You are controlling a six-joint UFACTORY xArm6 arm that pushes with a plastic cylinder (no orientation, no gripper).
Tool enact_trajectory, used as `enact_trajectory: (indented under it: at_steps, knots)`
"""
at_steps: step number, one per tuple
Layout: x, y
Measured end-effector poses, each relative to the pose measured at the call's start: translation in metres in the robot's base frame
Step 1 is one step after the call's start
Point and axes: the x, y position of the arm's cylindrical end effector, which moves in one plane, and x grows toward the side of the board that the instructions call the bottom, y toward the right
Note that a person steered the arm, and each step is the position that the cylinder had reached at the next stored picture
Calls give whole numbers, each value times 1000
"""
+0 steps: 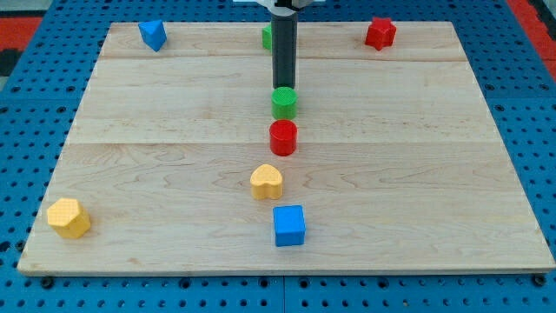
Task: Push yellow heart right a bit
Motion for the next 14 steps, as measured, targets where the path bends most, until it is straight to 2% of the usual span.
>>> enact_trajectory:
  at_steps: [3, 5, 7, 8, 11, 13, 14]
  knots:
    - [-1, 0]
    - [5, -127]
    - [104, -265]
    - [109, -299]
    - [109, -293]
    - [117, -171]
    - [149, -142]
